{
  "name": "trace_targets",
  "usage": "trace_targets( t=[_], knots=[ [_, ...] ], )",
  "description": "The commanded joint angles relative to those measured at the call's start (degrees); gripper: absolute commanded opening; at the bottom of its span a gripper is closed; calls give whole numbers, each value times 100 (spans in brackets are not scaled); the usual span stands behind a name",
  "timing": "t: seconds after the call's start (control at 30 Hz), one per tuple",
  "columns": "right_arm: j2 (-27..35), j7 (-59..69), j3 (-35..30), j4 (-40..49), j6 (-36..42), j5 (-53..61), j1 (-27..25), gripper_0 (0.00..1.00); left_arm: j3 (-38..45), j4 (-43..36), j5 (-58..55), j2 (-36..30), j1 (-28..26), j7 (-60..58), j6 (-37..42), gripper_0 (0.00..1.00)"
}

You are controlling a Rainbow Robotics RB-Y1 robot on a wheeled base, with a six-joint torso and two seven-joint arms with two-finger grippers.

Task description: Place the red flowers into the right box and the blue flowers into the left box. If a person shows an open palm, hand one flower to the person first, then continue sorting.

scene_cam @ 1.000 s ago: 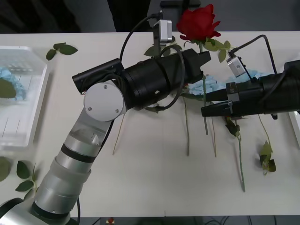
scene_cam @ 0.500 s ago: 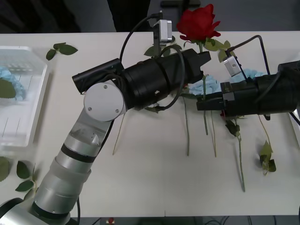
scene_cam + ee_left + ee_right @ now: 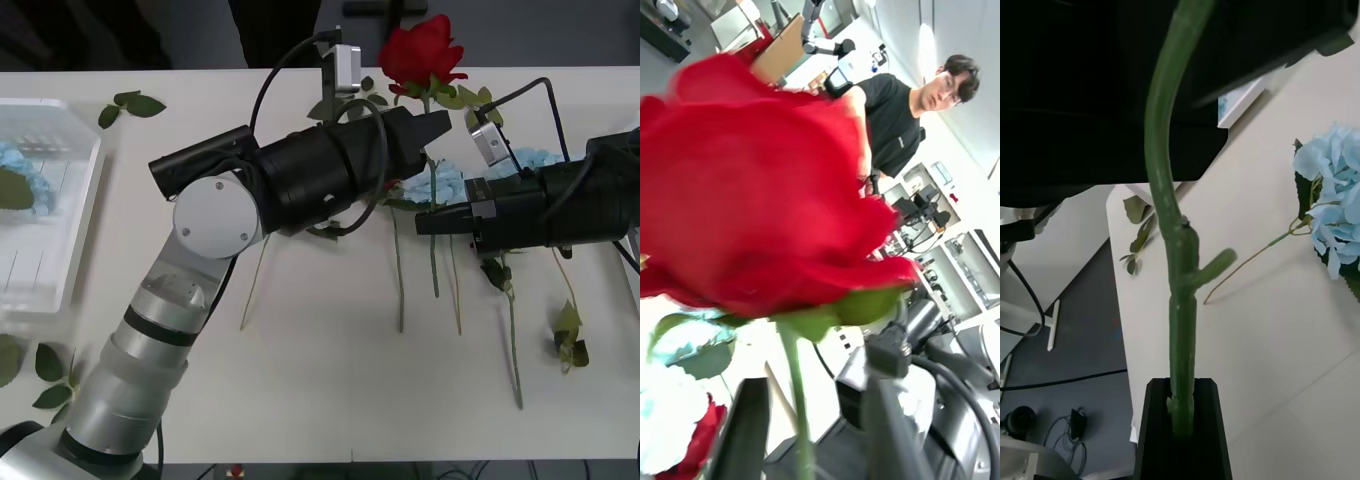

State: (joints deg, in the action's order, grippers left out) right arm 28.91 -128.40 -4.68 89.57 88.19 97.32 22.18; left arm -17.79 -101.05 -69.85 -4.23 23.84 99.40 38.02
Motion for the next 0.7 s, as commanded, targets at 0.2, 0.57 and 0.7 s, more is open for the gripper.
trace_targets(
  t=[0.2,0.57,0.7],
  knots=[
    [44,-141,-165,166,-30,77,76,0,452,-275,-486,-825,42,114,997,87],
    [923,342,-956,166,356,-635,23,0,1322,-275,191,-1862,42,-70,3141,87],
    [1503,878,-1308,166,638,-996,23,0,1313,-275,1457,-1897,33,-167,3555,87]
  ],
)
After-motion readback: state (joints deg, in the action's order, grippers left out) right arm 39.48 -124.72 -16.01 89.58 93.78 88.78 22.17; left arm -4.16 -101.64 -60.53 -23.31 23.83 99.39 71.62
